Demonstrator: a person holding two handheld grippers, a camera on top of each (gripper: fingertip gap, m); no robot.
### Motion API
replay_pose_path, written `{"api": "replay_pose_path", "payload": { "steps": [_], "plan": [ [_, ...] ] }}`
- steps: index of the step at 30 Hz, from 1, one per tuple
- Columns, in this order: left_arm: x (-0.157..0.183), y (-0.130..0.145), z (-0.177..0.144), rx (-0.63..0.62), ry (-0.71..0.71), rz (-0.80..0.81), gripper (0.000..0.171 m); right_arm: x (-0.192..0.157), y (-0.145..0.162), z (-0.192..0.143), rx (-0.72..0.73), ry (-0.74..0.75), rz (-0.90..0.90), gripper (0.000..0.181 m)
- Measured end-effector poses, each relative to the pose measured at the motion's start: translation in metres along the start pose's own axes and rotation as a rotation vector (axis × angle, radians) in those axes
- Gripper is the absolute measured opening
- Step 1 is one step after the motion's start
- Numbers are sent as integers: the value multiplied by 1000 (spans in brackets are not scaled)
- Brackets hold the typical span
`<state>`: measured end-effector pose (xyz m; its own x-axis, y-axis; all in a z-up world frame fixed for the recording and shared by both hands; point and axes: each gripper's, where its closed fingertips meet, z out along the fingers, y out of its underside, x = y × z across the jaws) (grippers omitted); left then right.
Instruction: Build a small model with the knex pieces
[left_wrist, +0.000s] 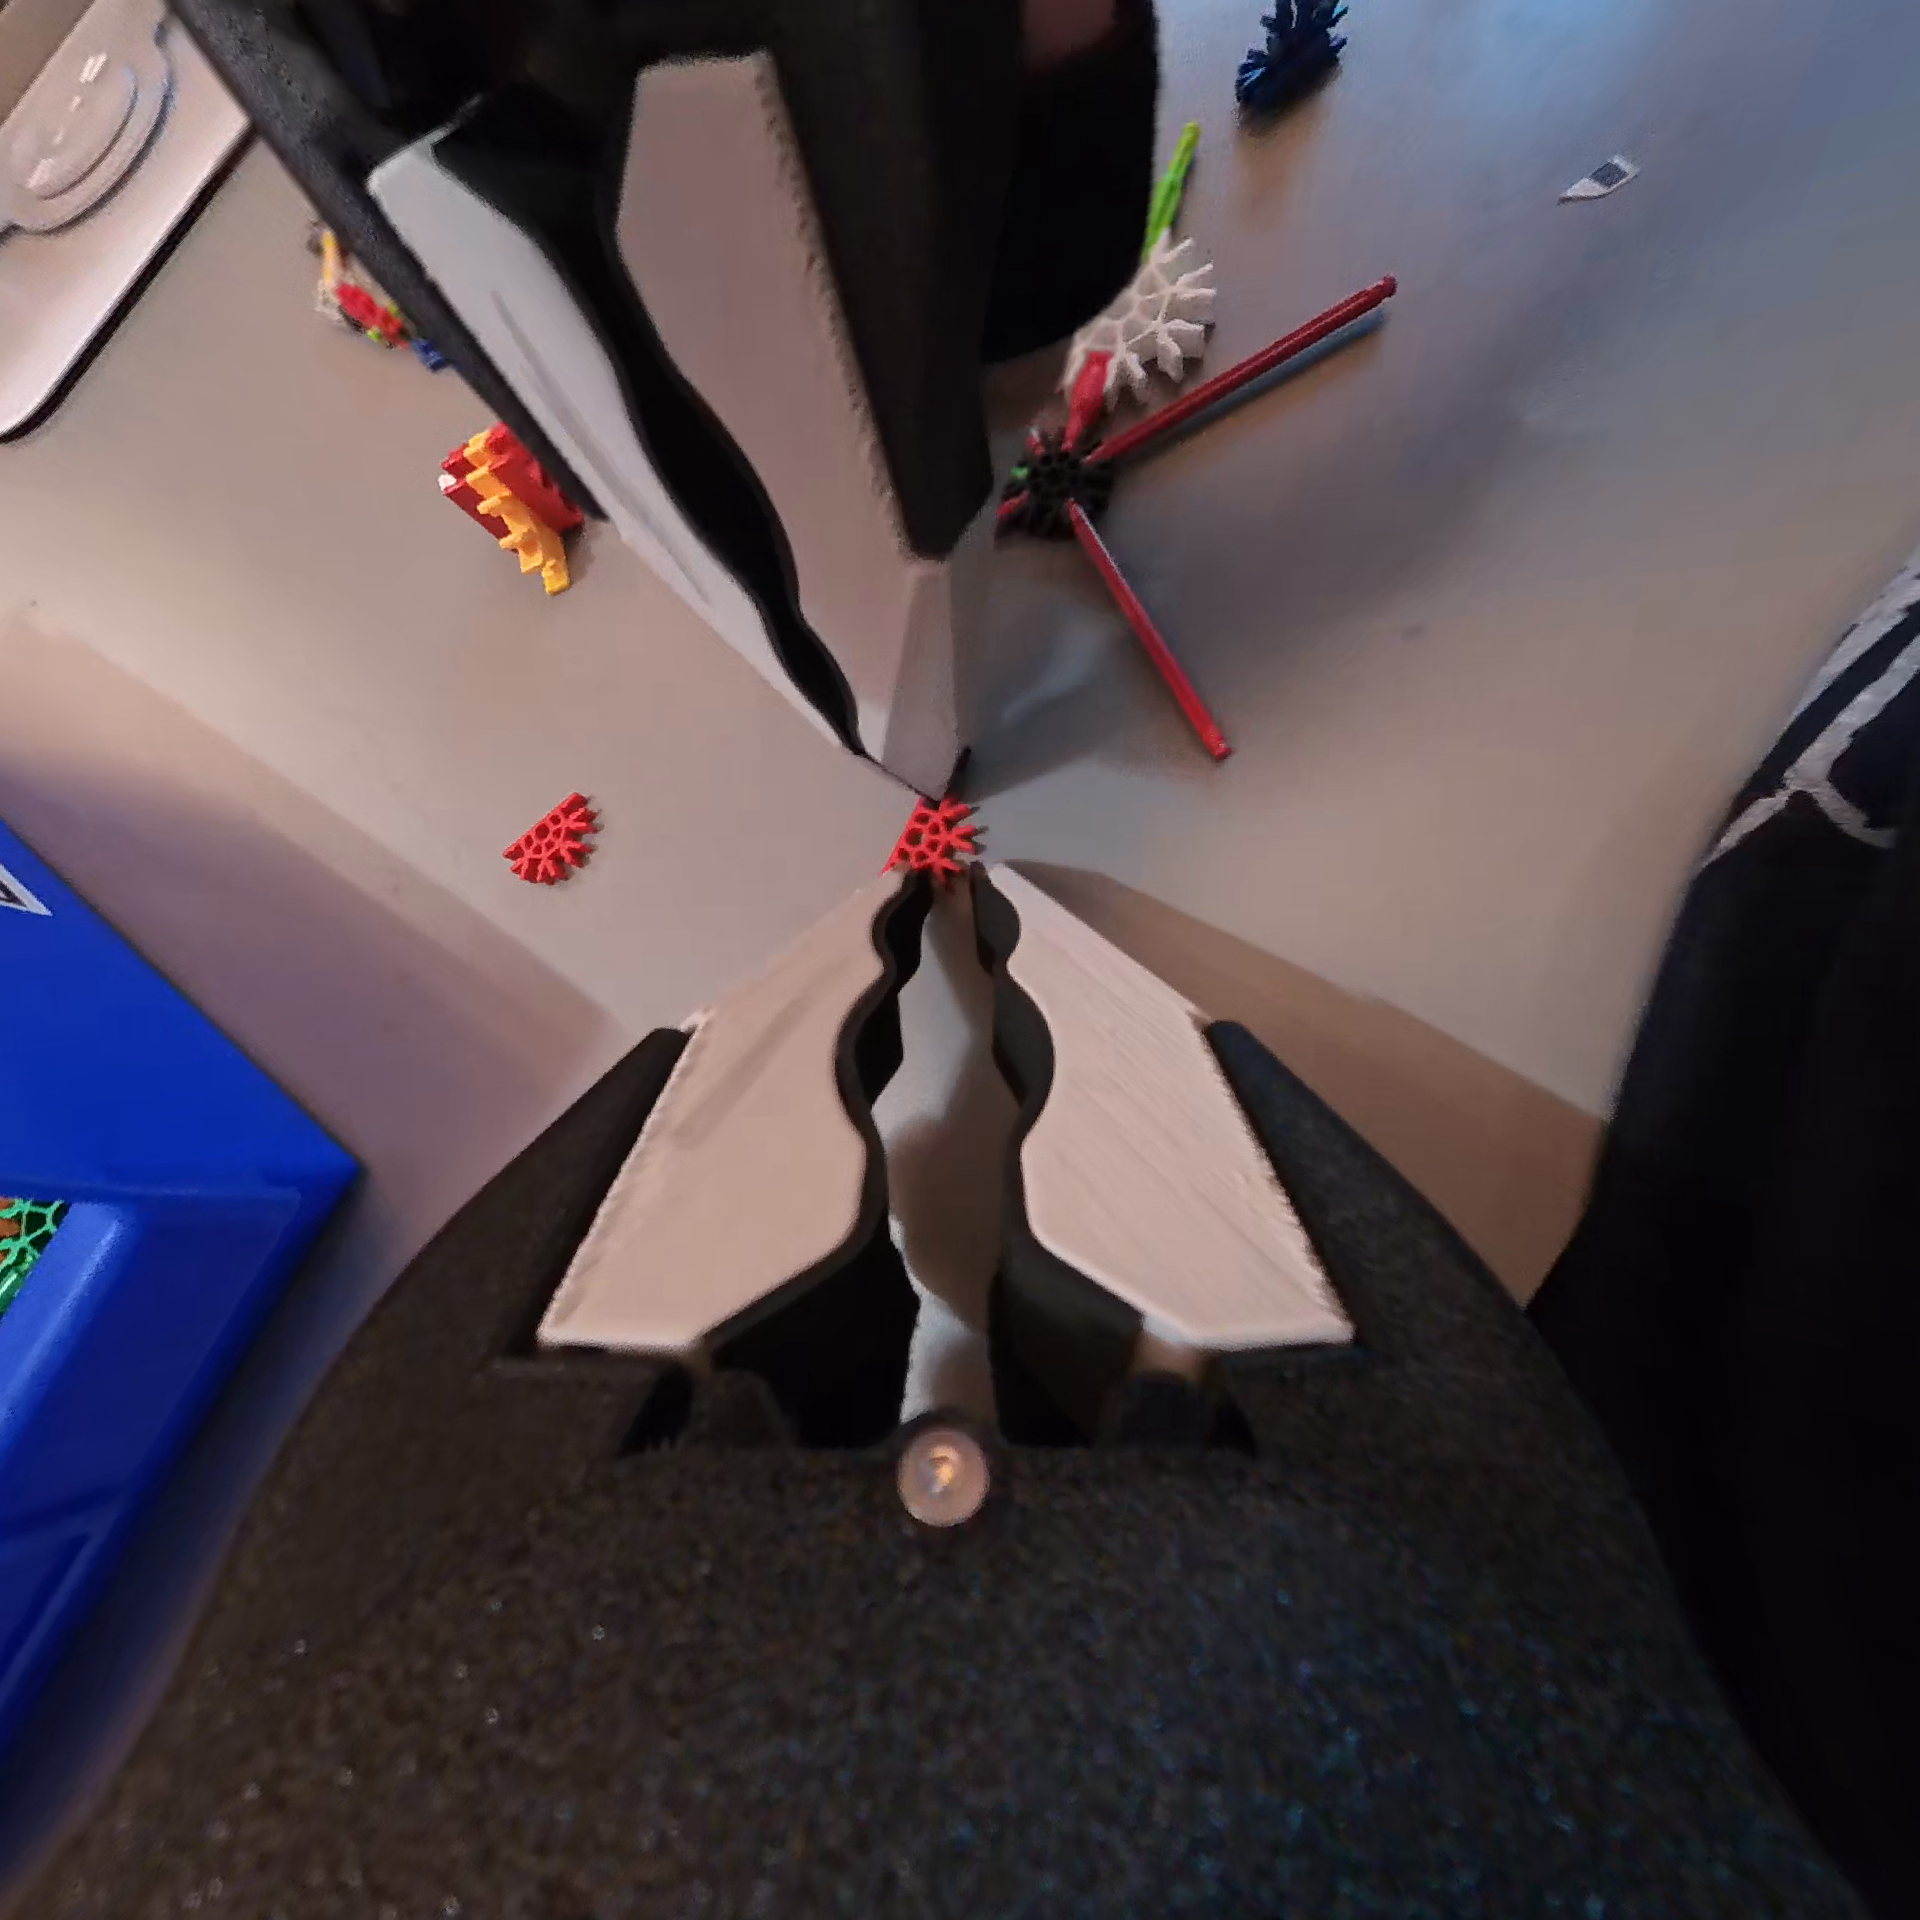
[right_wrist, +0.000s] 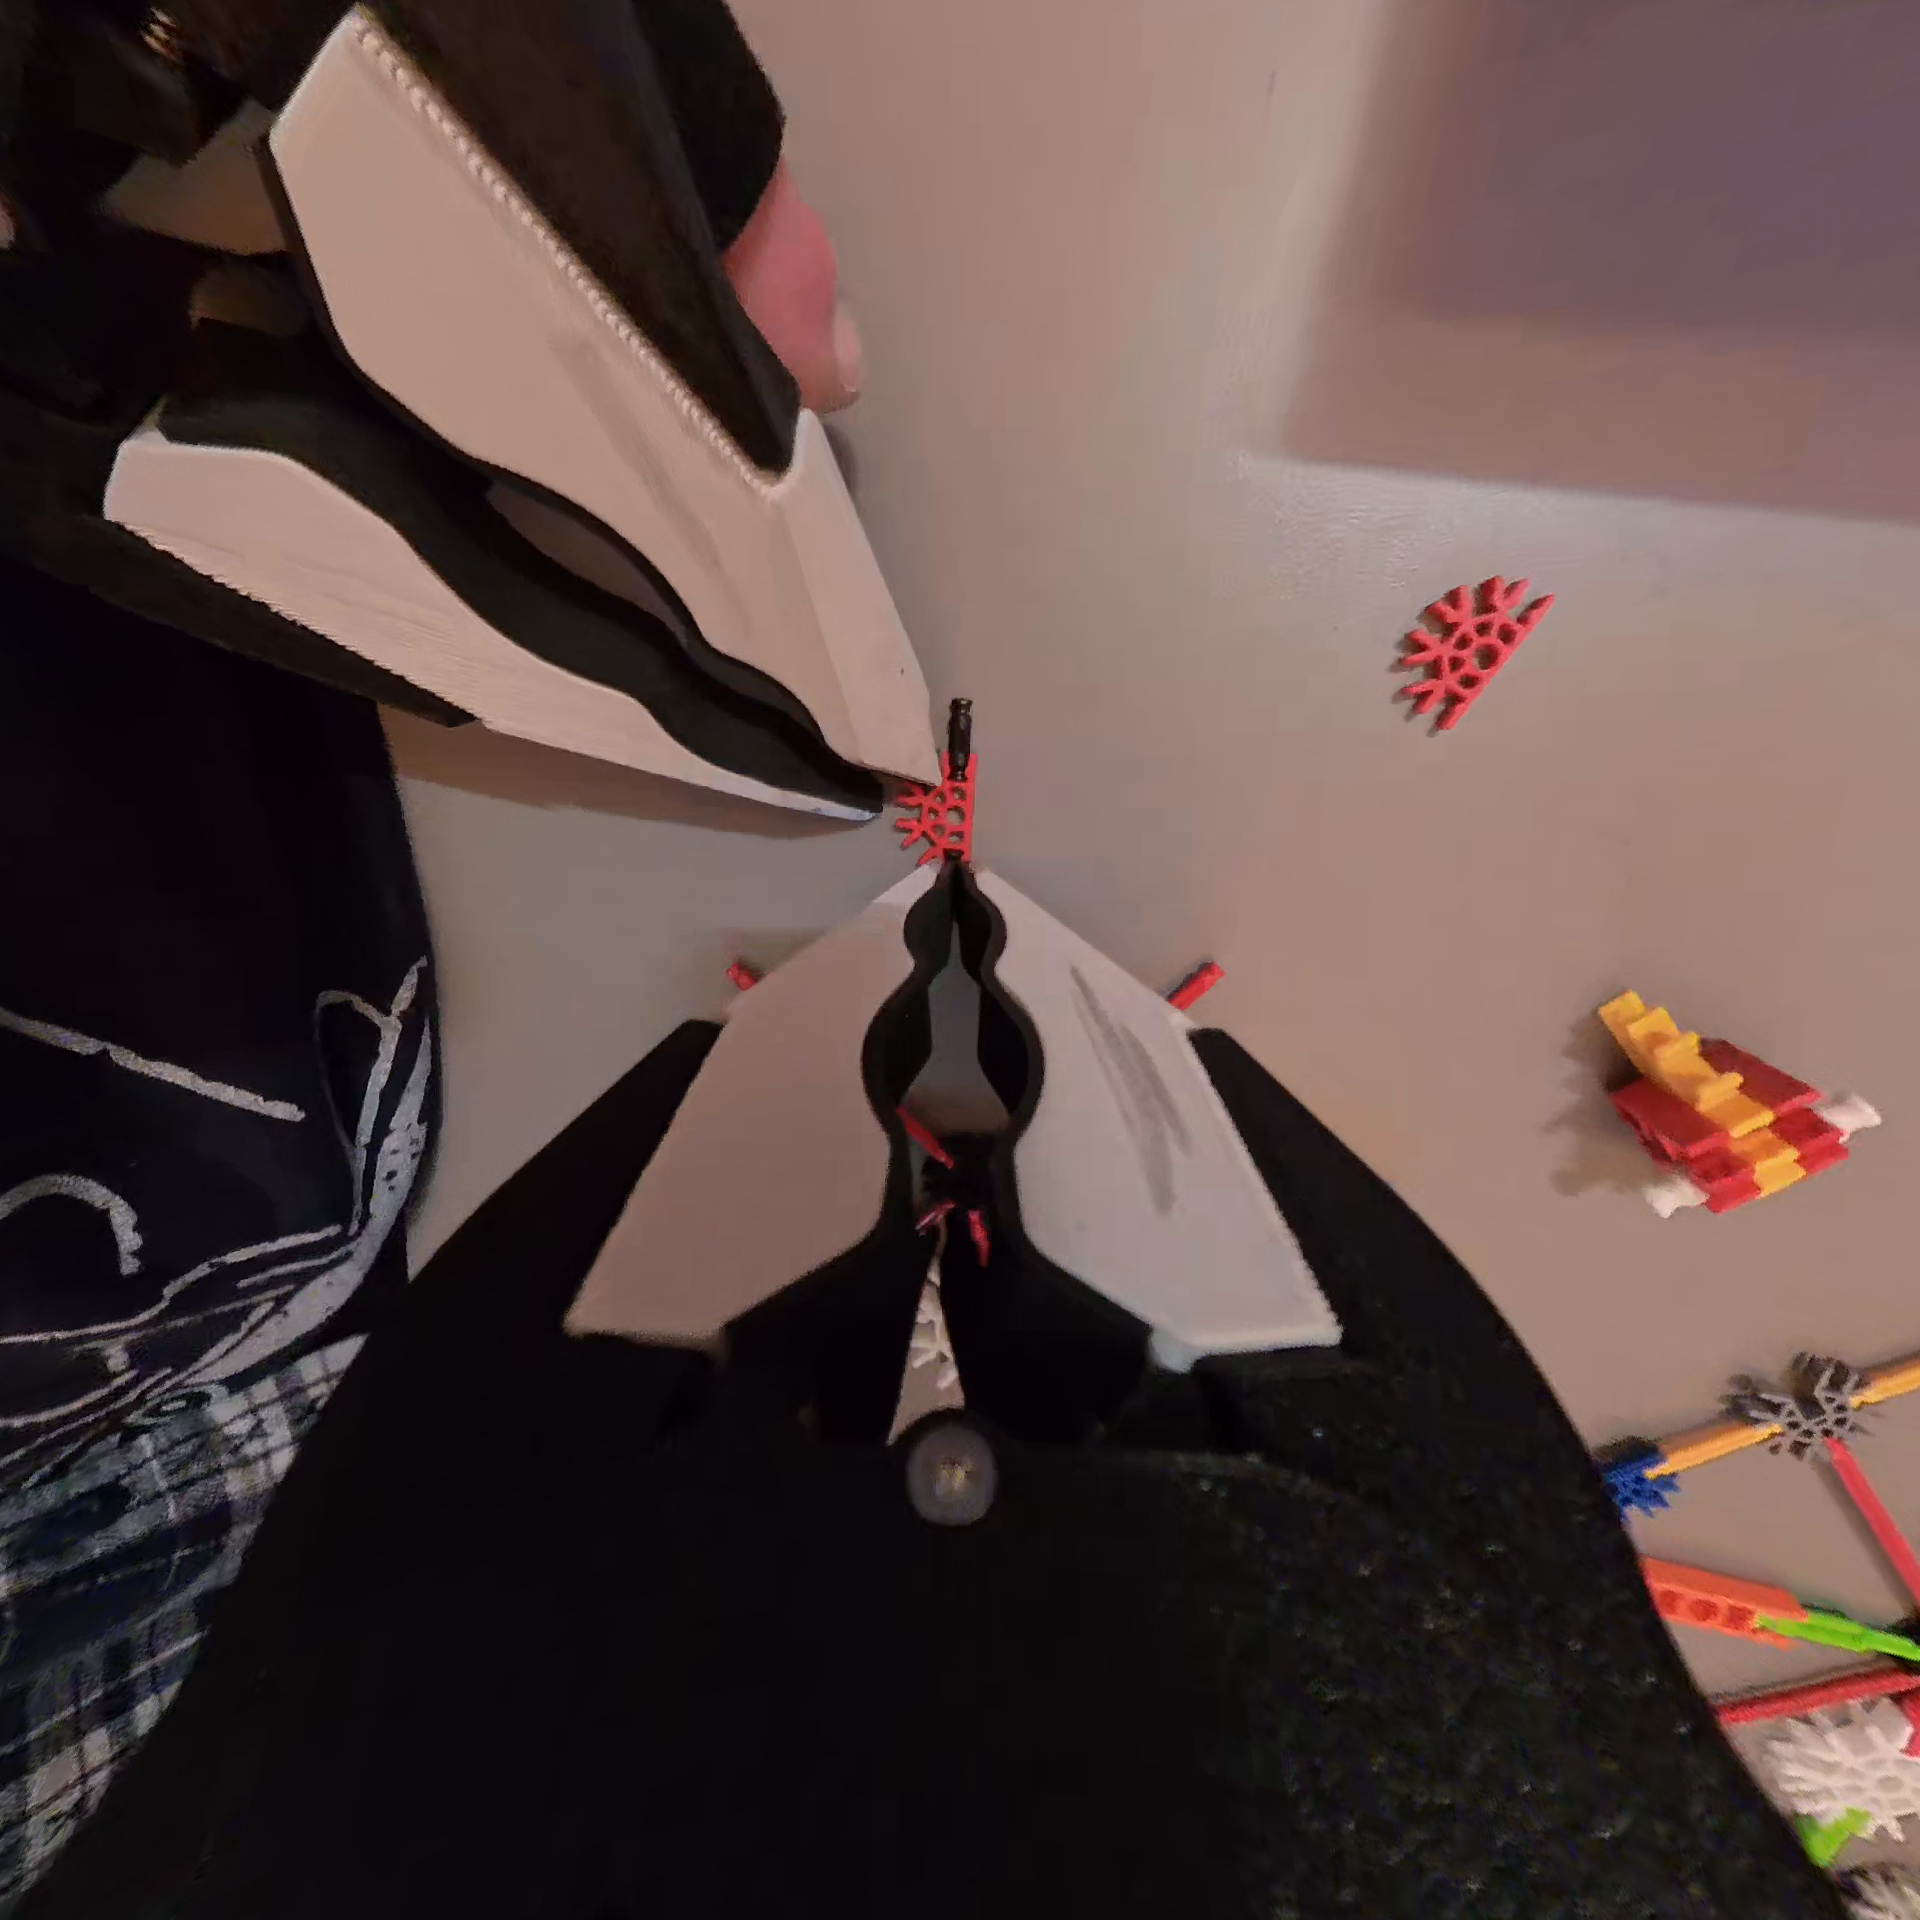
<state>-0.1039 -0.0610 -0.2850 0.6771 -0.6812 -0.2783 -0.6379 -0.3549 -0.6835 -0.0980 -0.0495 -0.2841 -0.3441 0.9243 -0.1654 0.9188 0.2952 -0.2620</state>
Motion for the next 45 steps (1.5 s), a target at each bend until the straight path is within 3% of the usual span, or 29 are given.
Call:
{"api": "replay_pose_path", "payload": {
  "steps": [9,14,24,35,39,42,45],
  "plan": [
    [0,0,0,2,1,5,9,1,0,0,-226,31,-85,0],
    [0,0,0,6,4,11,9,3,-1,1,-278,72,-107,0],
    [0,0,-1,12,-10,22,11,4,1,-1,-82,72,-9,2],
    [-6,-7,-18,78,13,17,28,12,5,-39,91,163,21,3],
    [-38,-15,-54,129,-60,16,32,11,13,-47,125,230,2,6],
    [-95,-11,-88,117,-203,19,28,16,22,-48,134,295,7,6],
    [-159,10,-117,4,-345,-8,21,9,15,-49,245,268,23,5]
  ]
}}
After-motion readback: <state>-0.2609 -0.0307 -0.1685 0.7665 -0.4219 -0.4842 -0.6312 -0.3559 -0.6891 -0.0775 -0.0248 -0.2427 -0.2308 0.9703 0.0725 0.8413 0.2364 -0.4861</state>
